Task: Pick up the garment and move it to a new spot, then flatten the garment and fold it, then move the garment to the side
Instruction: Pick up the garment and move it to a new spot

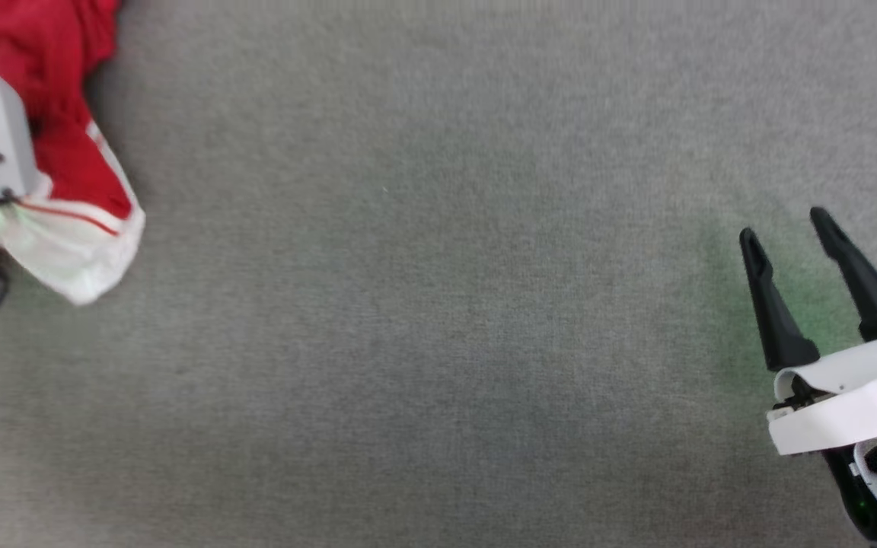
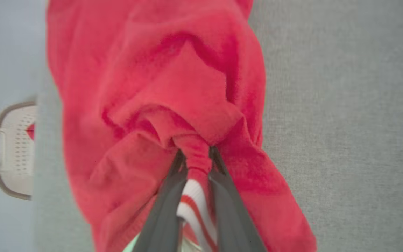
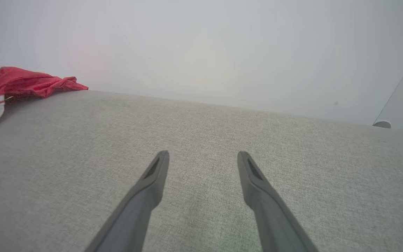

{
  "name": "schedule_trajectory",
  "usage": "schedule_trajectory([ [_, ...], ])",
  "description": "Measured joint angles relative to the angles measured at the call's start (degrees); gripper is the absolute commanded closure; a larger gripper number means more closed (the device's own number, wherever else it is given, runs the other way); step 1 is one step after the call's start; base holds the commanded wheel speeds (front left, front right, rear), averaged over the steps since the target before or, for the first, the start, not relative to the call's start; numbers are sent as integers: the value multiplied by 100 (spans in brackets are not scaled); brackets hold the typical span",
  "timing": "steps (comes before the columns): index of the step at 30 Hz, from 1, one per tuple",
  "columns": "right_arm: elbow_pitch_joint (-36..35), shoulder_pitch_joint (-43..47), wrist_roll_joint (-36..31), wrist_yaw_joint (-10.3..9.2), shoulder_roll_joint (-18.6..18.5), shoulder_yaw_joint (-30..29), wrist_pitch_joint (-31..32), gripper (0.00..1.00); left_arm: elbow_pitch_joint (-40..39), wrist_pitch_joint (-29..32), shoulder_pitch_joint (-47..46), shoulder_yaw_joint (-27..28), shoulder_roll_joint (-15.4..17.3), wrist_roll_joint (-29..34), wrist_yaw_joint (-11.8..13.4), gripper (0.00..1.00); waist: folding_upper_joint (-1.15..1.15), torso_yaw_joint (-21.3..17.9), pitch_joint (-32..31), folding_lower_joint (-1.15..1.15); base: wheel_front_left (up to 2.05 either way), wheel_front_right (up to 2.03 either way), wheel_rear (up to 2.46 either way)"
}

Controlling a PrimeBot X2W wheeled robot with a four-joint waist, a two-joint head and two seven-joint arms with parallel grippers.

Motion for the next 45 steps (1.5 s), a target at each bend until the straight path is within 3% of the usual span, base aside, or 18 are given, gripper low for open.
schedule_trajectory([
  [12, 442, 305, 52, 0, 279, 96, -170, 0, -390, -1394, -394, -244, 148, 403, -198, 100, 0, 173, -1123, 0, 0, 0, 0],
  [20, 570, 575, 57, 0, 487, 0, -245, 0, -806, -1813, -651, -433, 216, 456, -294, 100, 0, 254, -1903, 0, 0, 0, 0],
  [30, 550, 829, -25, 0, 619, -327, -322, 0, -1807, -1165, -469, -530, 286, 19, -319, 100, 0, 219, -2540, 0, 0, 0, 0],
  [45, 608, 1072, -397, 0, 811, -1191, -411, 0, -3977, 125, 464, -666, 86, -463, 417, 100, 0, -581, -2541, 0, 0, 0, 0],
])
